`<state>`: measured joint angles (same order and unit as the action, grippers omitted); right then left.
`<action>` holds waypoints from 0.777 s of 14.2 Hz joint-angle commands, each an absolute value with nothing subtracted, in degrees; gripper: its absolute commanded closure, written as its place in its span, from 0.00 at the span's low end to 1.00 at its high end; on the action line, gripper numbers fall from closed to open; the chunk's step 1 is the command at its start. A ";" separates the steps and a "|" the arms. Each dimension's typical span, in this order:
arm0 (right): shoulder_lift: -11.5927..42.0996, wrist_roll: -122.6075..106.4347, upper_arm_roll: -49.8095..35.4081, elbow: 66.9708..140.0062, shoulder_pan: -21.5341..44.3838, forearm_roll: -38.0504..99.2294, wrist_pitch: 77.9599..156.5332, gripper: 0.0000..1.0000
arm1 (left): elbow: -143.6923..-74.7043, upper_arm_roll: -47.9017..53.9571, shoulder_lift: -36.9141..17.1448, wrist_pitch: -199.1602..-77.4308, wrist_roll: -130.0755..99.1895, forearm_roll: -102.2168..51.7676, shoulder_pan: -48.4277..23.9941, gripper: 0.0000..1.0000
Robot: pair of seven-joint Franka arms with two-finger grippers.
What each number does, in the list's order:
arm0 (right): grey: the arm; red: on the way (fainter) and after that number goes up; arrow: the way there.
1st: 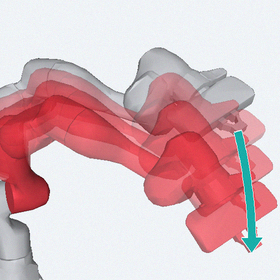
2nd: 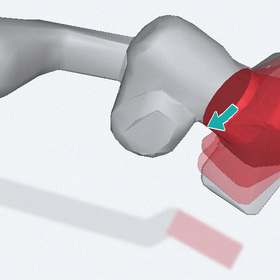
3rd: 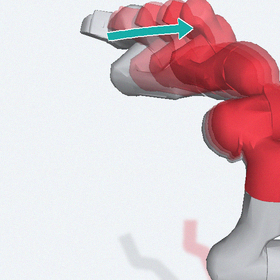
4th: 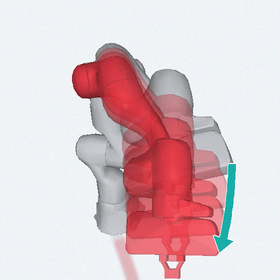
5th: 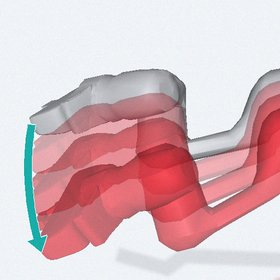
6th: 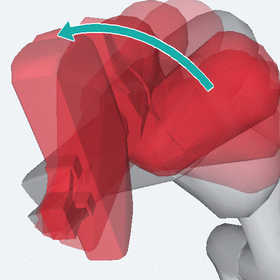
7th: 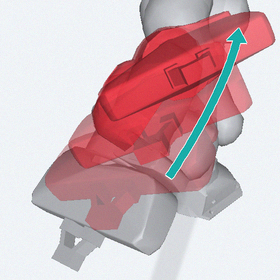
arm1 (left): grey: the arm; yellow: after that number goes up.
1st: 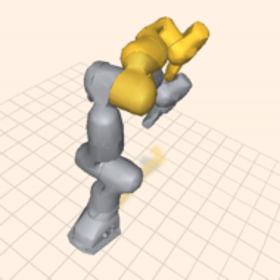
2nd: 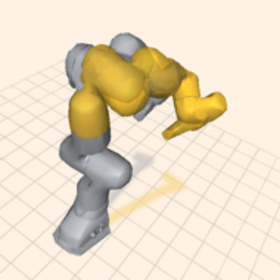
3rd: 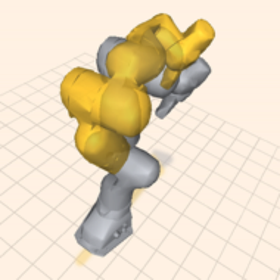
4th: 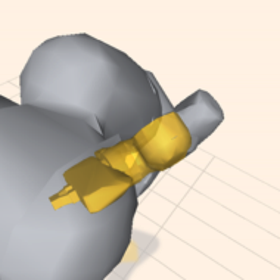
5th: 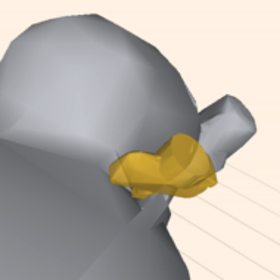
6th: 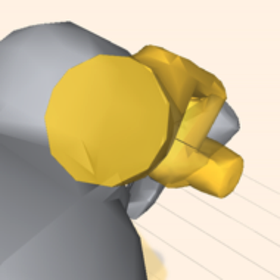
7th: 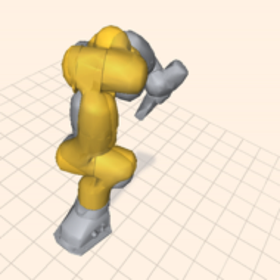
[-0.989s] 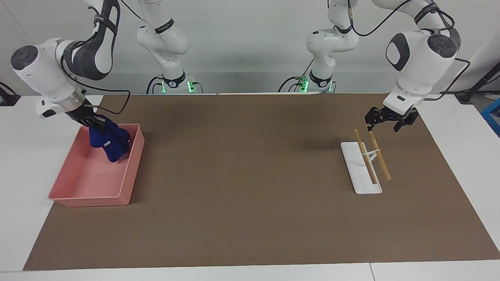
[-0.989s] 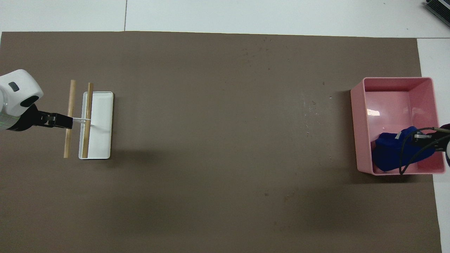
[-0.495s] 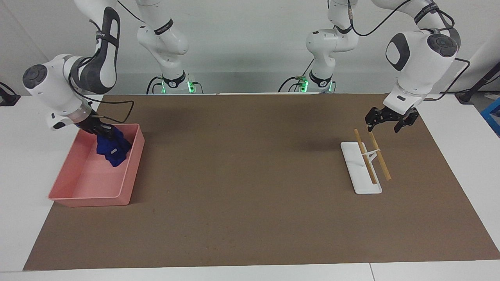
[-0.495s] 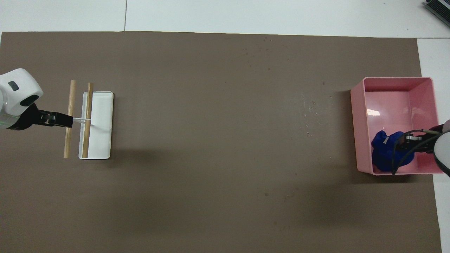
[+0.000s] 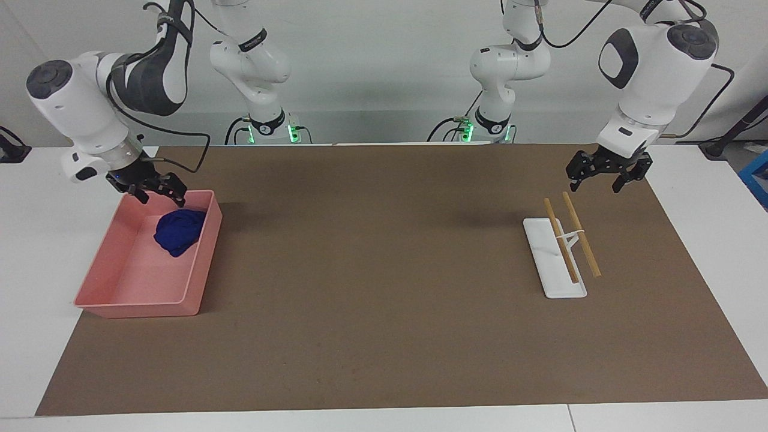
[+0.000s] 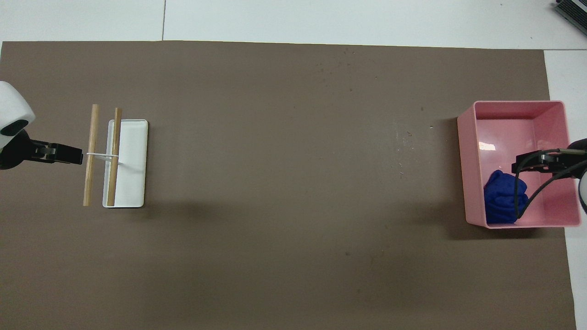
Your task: Wipe water with towel using both arms
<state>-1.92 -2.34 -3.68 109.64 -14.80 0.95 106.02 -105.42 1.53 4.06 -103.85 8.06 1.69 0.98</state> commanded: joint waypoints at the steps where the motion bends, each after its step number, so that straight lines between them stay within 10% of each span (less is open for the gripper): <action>1: -3.25 2.00 -3.87 105.23 -11.36 0.61 101.53 0.02 | -101.53 0.79 4.22 -98.98 8.53 0.88 0.09 0.00; 11: 1.48 16.70 -3.96 85.63 2.11 0.18 88.09 0.02 | -95.45 0.79 3.43 -92.37 8.53 0.88 0.09 0.00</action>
